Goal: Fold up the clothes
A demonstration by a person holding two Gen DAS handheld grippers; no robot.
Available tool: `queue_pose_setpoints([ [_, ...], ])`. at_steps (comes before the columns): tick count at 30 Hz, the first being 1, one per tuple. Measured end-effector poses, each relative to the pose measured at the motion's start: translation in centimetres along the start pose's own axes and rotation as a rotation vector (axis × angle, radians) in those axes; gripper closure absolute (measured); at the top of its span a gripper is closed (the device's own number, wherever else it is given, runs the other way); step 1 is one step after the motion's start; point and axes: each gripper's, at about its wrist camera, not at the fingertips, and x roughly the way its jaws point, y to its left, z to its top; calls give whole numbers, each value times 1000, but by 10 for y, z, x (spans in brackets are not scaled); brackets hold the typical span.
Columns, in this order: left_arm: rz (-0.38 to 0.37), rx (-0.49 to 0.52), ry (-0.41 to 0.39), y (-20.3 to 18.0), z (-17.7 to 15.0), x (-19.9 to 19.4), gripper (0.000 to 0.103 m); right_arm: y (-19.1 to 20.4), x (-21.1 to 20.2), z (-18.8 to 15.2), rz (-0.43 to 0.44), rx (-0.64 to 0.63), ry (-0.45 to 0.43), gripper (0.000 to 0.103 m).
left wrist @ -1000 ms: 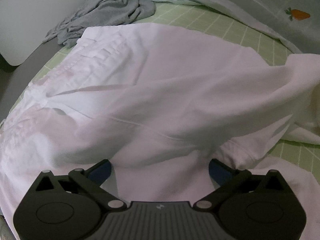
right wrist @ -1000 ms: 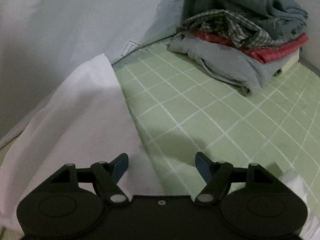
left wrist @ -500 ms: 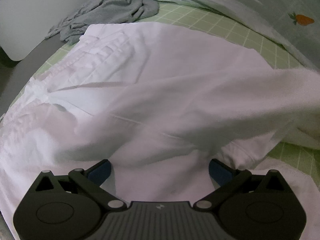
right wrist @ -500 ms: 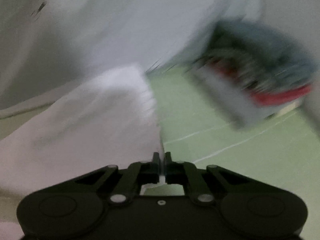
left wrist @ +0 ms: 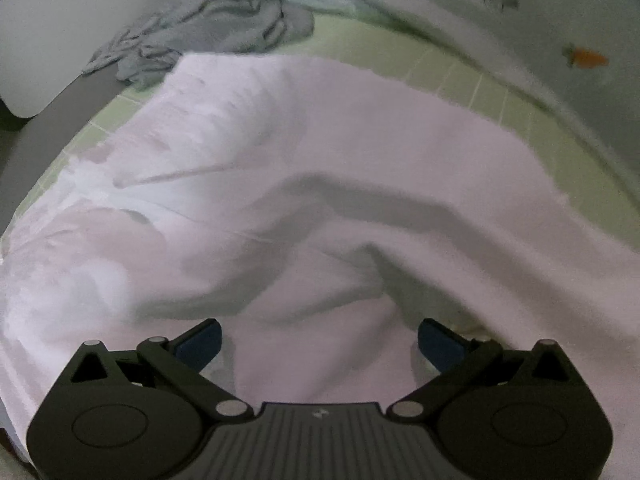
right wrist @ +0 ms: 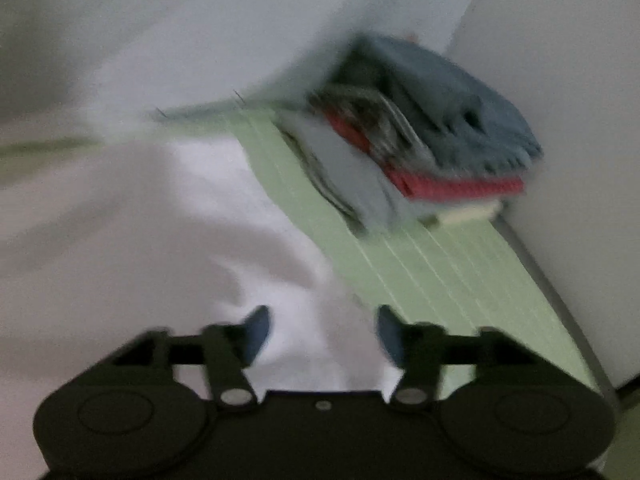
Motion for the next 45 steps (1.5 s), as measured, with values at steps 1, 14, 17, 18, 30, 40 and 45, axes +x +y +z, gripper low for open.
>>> queue_pose_setpoints([
  [1,-17,-7,-13,7,2,-8,0,12,-6,5,37,2,-15,28],
  [14,59,-32,-197,111,98,23,0,222,-56,45,512,190,44,7],
  [17,34,-45,-185,125,125,50,0,266,-64,46,518,191,53,7],
  [18,26,-49,-181,129,133,59,0,279,-65,47,515,191,57,7],
  [30,-75,-51,-192,146,152,102,21,332,-64,44,310,151,95,57],
  [40,-145,-107,-238,145,155,83,90,303,-65,58,403,277,52,102],
  [45,-153,-187,-347,162,165,52,92,302,-68,89,462,289,-60,102],
])
